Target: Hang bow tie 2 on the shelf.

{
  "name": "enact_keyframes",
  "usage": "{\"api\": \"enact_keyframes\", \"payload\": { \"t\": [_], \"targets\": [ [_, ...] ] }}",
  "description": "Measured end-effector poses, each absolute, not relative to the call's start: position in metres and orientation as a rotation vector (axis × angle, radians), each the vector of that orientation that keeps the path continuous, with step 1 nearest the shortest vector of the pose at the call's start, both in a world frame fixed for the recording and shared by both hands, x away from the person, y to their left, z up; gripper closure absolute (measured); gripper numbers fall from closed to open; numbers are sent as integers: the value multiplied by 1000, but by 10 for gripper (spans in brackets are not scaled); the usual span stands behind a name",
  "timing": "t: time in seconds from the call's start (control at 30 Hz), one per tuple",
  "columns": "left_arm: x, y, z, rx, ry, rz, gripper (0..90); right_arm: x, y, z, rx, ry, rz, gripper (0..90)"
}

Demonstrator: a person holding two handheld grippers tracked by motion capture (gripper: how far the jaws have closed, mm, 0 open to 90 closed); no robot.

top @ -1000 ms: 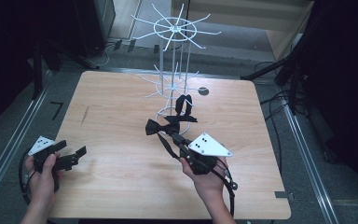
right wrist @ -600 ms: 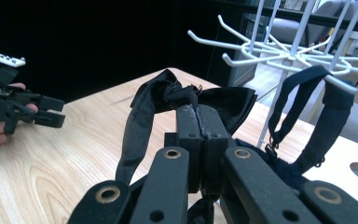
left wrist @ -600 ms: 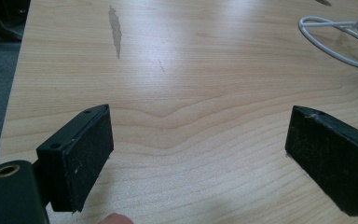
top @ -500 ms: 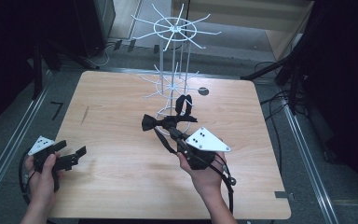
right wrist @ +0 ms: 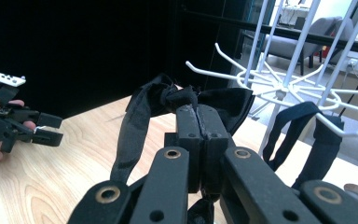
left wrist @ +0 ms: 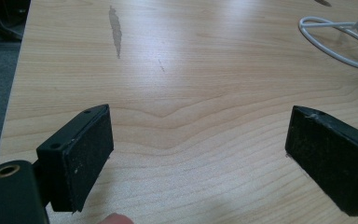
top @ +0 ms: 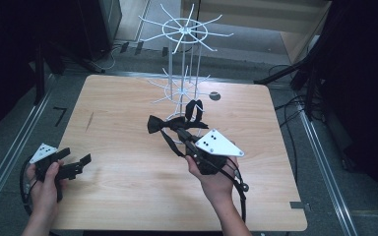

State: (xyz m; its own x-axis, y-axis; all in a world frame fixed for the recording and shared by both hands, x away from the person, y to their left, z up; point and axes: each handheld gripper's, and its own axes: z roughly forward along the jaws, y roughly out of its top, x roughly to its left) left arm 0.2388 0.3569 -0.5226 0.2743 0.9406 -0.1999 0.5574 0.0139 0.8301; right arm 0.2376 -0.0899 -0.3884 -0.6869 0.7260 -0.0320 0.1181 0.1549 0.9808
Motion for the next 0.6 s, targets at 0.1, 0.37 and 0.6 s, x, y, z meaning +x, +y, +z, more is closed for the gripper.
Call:
{"api": "enact_keyframes", "payload": {
  "t": [0.1, 0.37, 0.6],
  "targets": [
    [239, 357, -523, 1655, 1395, 544, 83, 239, -89, -386, 794, 1922, 1572, 900],
    [239, 357, -523, 1650, 1396, 543, 83, 244, -87, -381, 798, 1918, 1572, 900],
    [239, 357, -523, 1652, 1397, 545, 83, 248, -87, -376, 790, 1903, 1577, 900]
  ]
}}
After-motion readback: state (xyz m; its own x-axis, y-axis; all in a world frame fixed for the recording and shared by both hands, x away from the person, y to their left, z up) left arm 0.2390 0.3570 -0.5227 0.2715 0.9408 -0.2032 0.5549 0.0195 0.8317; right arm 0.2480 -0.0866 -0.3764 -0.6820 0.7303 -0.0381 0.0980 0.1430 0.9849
